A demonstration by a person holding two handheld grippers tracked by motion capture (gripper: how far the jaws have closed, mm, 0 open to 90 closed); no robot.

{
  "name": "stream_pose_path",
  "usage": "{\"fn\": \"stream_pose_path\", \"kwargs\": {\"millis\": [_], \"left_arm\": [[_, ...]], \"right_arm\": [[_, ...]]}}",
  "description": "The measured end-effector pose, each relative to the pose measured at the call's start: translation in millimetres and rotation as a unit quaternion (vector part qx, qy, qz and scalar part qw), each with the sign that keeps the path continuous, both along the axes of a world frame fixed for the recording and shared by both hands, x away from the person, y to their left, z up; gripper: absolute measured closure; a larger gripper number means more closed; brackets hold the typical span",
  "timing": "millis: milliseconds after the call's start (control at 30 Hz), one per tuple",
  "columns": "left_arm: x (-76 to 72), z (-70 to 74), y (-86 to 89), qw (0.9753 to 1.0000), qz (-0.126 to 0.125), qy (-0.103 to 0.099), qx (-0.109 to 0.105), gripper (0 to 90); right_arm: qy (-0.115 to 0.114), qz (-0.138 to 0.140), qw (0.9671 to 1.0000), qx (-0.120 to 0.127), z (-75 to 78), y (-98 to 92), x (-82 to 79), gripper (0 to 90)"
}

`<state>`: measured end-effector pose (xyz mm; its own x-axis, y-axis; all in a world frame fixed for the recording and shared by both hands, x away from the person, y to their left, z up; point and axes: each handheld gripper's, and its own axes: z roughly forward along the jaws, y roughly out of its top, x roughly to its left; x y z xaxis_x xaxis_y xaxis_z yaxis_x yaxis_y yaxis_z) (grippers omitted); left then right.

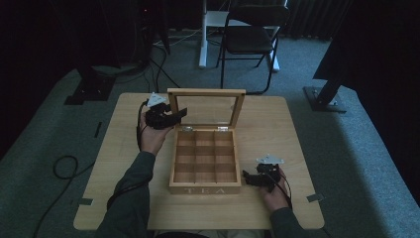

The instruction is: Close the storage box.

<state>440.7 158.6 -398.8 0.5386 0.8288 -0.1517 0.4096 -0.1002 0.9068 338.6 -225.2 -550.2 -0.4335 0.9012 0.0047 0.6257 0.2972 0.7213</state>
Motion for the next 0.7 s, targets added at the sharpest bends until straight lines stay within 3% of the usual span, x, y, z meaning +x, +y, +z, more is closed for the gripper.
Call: {"fn": "stream_pose_path", "kwargs": {"millis": [200, 467, 700], "left_arm": [[-7.9, 7.0, 4.2, 0.9998, -0.002, -0.003, -0.018, 41.2], [-20.0, 15.5, 8.3, 0.9998, -0.013, -0.016, -0.009, 43.2], [-29.1, 28.3, 12.9, 0.9996, -0.005, -0.022, -0.015, 44.5]], "right_arm": [[0.000, 0.000, 1.0000, 0.000, 0.0, 0.0, 0.0, 11.7], [0.000, 0.000, 1.0000, 0.000, 0.0, 0.0, 0.0, 11.7], [-0.001, 0.001, 1.0000, 0.000, -0.1, -0.1, 0.1, 11.7]]}}
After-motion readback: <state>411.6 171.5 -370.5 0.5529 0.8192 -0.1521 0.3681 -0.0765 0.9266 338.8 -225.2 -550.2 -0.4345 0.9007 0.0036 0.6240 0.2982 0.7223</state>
